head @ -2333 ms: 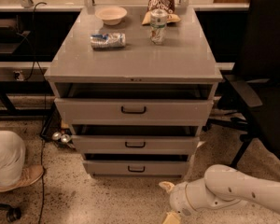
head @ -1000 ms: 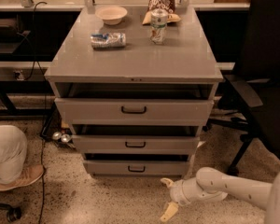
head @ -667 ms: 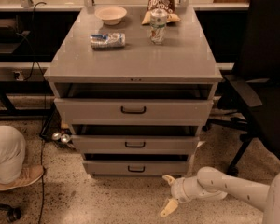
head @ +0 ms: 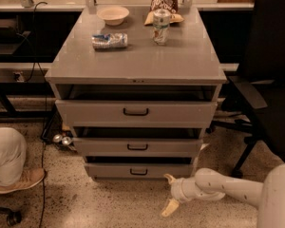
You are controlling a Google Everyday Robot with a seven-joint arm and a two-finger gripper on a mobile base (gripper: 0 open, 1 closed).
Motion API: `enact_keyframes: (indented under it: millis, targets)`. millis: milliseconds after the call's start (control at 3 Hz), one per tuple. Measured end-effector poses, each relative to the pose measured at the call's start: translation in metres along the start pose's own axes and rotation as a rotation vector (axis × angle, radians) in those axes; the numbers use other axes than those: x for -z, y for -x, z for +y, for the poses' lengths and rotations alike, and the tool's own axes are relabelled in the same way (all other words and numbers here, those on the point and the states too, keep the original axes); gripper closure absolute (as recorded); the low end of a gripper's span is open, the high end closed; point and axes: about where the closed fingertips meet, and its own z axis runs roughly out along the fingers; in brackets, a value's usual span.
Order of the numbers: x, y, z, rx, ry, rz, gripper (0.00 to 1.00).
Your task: Open bottom drawer
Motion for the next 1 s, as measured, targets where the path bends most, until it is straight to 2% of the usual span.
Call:
enact_keyframes:
  millis: [333, 667, 1000]
  targets:
    - [-0.016, -0.009, -0.034, 0.124, -0.075, 0.059, 0.0]
    - [-0.035, -0.003, -0.067, 0.249, -0.106, 0.078, 0.0]
    - [-0.035, -0.003, -0.067, 0.249, -0.106, 0.078, 0.0]
